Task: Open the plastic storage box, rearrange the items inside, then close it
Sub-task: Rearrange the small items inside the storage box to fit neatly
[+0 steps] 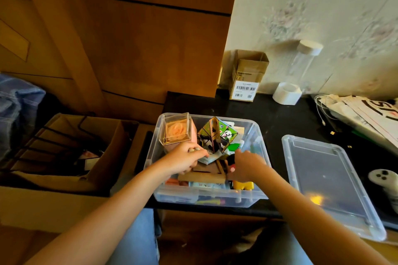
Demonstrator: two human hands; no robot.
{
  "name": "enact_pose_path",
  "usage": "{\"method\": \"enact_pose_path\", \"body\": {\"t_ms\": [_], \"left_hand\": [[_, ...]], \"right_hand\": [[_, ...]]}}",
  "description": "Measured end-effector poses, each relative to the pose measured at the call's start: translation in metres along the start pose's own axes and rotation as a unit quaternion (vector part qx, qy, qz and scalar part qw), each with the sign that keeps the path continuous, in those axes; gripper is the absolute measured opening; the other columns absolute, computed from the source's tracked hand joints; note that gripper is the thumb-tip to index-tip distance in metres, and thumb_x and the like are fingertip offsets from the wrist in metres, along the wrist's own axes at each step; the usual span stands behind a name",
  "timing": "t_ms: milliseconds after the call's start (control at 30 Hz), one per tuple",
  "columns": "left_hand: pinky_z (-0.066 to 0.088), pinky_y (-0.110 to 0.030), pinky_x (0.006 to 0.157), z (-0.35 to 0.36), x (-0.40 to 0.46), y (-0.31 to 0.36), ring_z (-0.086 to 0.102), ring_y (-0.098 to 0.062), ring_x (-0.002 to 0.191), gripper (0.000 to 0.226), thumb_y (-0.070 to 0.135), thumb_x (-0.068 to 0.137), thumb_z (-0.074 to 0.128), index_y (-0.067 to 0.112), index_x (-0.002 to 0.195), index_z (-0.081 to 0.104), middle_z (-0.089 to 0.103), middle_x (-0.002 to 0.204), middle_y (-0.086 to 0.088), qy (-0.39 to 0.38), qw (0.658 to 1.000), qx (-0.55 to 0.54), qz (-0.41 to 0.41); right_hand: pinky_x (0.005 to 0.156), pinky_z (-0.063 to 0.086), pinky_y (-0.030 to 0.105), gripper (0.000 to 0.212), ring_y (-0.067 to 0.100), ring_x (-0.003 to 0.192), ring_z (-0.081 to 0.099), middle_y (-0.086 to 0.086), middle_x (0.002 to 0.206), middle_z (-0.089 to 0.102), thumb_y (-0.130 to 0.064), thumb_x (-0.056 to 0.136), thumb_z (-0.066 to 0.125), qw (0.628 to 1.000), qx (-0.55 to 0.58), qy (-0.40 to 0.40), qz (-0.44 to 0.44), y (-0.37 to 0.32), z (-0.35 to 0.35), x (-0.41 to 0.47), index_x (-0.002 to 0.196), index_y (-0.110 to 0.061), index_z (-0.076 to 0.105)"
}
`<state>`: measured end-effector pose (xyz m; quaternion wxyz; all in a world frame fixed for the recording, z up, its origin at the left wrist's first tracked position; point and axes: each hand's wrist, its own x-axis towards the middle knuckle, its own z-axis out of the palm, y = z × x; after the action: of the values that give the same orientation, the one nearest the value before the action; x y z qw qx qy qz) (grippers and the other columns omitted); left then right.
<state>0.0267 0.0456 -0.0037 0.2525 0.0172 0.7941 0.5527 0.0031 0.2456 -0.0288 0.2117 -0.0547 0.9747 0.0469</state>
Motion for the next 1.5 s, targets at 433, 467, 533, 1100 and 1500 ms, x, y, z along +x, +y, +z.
{"method": "enact_pose_path", "body": {"t_ms": [433, 467, 533, 1100, 1500], "left_hand": [[0.026, -0.008, 0.038, -0.015, -0.015, -0.007, 0.038, 0.0, 0.036, 0.017, 0.016, 0.097, 0.05, 0.013, 0.087, 0.063, 0.044, 0.042, 0.012, 0.163, 0.979, -0.066, 0.106], [0.027, -0.009, 0.039, -0.012, -0.015, -0.006, 0.039, 0.0, 0.037, 0.017, 0.016, 0.096, 0.05, 0.013, 0.086, 0.063, 0.045, 0.041, 0.013, 0.179, 0.974, -0.076, 0.119], [0.026, -0.012, 0.038, -0.009, -0.016, -0.001, 0.035, -0.001, 0.036, 0.016, 0.015, 0.096, 0.051, 0.011, 0.085, 0.062, 0.041, 0.042, 0.011, 0.184, 0.968, -0.103, 0.137], [0.022, -0.014, 0.035, 0.023, -0.002, 0.061, 0.033, -0.005, 0.042, 0.014, 0.011, 0.098, 0.046, 0.009, 0.103, 0.059, 0.047, 0.065, -0.002, 0.051, 0.968, -0.2, 0.145], [0.036, -0.027, 0.055, 0.079, 0.076, 0.059, 0.046, -0.015, 0.062, 0.017, 0.007, 0.095, 0.039, 0.014, 0.096, 0.055, 0.054, 0.083, -0.006, -0.001, 0.987, 0.147, 0.061]], "right_hand": [[0.057, 0.043, 0.017, 0.04, 0.007, 0.073, 0.055, -0.004, 0.093, 0.059, -0.058, 0.076, 0.059, 0.93, 0.362, 0.03, -0.051, -0.002, -0.05, -0.012, 0.103, -0.03, 0.05], [0.056, 0.045, 0.017, 0.034, 0.005, 0.072, 0.054, -0.006, 0.09, 0.058, -0.055, 0.077, 0.062, 0.909, 0.413, 0.019, -0.059, -0.011, -0.046, -0.01, 0.096, -0.03, 0.05], [0.058, 0.048, 0.018, 0.034, 0.004, 0.073, 0.054, -0.008, 0.088, 0.055, -0.049, 0.078, 0.066, 0.877, 0.475, 0.034, -0.067, -0.027, -0.036, -0.005, 0.095, -0.025, 0.048], [0.089, 0.053, 0.027, 0.027, 0.028, 0.105, 0.062, 0.014, 0.115, 0.062, -0.002, 0.095, 0.045, 0.777, 0.602, -0.091, -0.162, 0.014, -0.027, -0.025, 0.118, -0.005, 0.058], [0.084, 0.049, 0.036, 0.034, 0.029, 0.099, 0.06, 0.013, 0.108, 0.064, -0.029, 0.09, 0.055, 0.981, -0.007, -0.164, -0.106, 0.004, -0.009, -0.016, 0.11, -0.002, 0.062]]}}
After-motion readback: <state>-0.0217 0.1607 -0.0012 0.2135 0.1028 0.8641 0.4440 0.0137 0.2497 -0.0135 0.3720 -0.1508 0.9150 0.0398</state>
